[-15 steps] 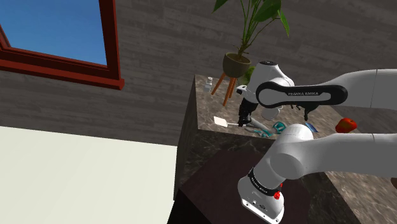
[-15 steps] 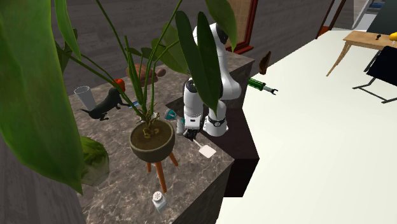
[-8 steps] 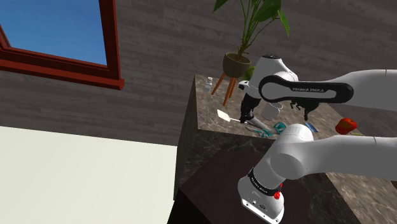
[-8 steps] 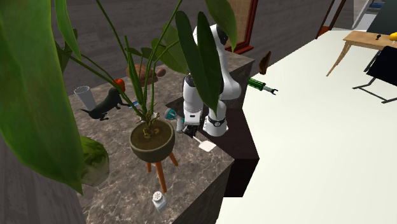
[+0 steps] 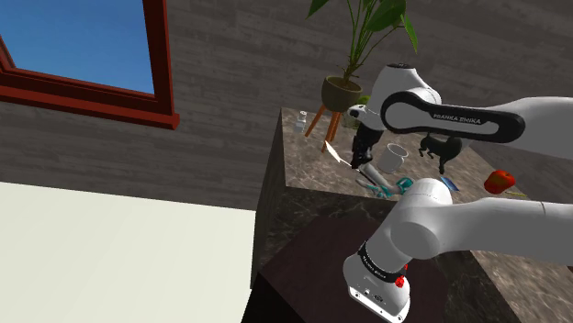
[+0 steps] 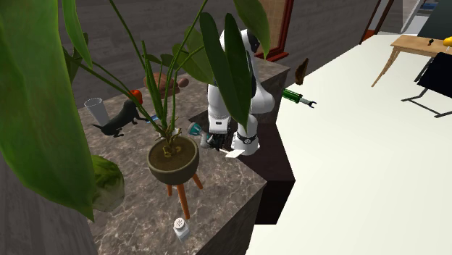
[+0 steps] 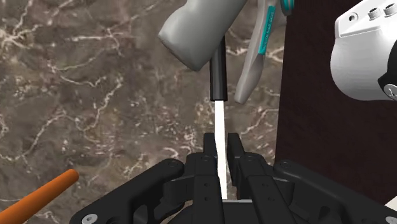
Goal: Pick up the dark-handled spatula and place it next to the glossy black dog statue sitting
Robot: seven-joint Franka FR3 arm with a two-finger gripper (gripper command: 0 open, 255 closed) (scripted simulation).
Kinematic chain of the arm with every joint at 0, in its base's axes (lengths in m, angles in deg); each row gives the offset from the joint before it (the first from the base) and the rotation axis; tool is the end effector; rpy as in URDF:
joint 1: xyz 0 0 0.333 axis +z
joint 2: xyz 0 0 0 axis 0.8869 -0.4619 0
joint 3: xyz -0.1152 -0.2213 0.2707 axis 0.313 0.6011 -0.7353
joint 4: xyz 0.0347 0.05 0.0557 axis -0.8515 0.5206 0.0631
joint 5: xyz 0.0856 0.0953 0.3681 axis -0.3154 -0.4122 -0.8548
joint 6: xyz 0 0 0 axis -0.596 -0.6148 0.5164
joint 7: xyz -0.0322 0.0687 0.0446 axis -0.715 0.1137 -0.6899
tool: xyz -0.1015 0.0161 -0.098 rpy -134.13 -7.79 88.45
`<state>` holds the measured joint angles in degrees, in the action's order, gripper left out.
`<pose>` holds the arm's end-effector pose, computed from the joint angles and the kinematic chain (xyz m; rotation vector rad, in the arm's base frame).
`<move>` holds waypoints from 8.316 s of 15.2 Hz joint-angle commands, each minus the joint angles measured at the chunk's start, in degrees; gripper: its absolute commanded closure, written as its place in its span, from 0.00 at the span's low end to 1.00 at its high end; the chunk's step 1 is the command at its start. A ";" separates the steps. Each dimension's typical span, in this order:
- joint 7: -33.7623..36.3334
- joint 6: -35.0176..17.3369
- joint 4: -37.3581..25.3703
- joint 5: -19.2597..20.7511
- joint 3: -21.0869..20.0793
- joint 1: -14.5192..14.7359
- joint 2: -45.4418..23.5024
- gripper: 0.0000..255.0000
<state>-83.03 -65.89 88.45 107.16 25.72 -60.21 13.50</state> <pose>0.1930 -0.1559 0.4029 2.8994 1.1385 -0.0956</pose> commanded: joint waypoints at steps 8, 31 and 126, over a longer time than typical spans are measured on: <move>-0.61 7.07 -5.83 -3.30 -3.31 1.18 1.31 1.00; -2.40 22.51 -24.13 -9.10 -9.19 3.67 -1.48 1.00; -51.18 26.12 -29.63 51.51 42.38 -13.06 32.36 1.00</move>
<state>-134.24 -39.67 58.76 158.51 67.93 -73.27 45.80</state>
